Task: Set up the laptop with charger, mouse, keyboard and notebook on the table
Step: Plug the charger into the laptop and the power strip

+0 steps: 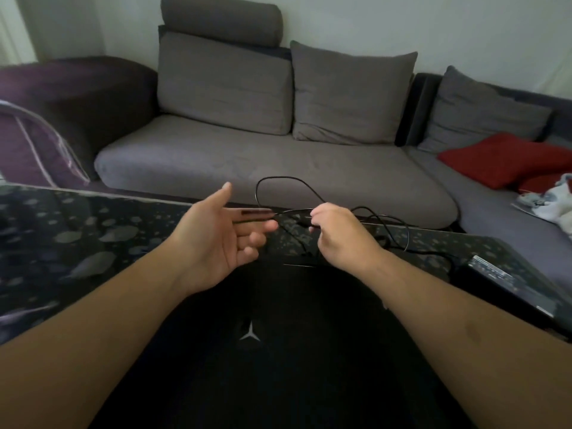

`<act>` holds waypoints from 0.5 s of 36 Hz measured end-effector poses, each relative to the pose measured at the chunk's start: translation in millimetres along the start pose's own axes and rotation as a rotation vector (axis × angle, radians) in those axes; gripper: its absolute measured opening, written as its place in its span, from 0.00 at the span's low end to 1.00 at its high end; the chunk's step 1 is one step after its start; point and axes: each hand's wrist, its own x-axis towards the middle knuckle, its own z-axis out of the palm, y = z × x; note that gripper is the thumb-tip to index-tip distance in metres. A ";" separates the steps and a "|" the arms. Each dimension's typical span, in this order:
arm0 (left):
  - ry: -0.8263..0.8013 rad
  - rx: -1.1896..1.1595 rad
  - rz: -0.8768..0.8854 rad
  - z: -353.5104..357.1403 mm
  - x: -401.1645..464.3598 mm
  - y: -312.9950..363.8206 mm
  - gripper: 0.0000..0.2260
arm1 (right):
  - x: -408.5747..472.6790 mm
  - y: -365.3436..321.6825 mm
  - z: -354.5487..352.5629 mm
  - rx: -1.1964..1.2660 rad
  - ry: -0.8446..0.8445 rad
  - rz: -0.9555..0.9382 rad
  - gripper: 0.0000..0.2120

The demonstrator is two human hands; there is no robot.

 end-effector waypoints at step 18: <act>0.209 0.395 0.361 6.6 -11.5 -25.1 0.12 | -47.6 -102.4 -35.2 1.565 -0.319 0.435 0.12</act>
